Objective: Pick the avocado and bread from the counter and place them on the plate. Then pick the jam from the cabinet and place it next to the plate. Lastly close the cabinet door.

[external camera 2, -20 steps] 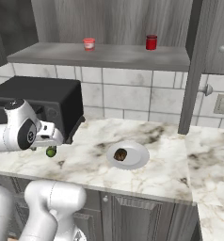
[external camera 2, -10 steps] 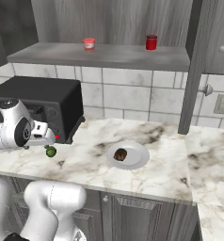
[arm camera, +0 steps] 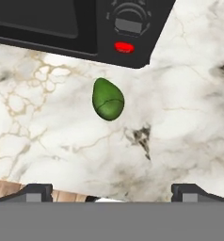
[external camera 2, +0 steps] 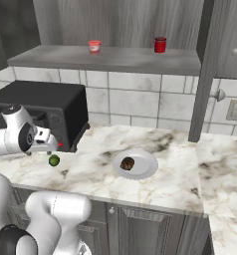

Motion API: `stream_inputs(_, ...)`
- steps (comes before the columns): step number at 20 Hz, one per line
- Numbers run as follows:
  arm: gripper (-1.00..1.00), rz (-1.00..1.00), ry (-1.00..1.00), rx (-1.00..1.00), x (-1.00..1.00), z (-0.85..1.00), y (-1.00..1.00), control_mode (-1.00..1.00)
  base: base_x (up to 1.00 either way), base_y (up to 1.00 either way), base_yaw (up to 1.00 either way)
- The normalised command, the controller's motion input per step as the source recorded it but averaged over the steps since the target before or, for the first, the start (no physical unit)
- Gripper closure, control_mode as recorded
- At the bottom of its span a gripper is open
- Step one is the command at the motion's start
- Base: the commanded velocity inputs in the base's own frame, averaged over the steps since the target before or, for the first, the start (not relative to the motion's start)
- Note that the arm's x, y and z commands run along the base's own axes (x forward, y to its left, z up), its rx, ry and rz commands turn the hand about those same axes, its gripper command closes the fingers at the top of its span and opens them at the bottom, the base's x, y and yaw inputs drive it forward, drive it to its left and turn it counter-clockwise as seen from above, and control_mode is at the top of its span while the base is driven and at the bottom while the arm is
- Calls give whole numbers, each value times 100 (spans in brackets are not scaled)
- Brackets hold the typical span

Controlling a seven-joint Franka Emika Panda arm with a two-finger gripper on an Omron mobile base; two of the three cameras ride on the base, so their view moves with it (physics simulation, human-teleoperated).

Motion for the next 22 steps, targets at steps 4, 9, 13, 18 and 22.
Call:
stream_inputs(4,-100,0,5,0,19,-11,0,-100,0,0,0)
stream_inputs(9,-100,0,5,0,19,-17,0,-100,0,0,0)
stream_inputs(13,-100,0,0,0,13,-22,0,-100,0,0,0)
stream_inputs(18,-100,0,-1,0,3,-26,0,-100,0,0,0)
stream_inputs(22,-100,0,0,0,2,-25,0,-100,0,0,0)
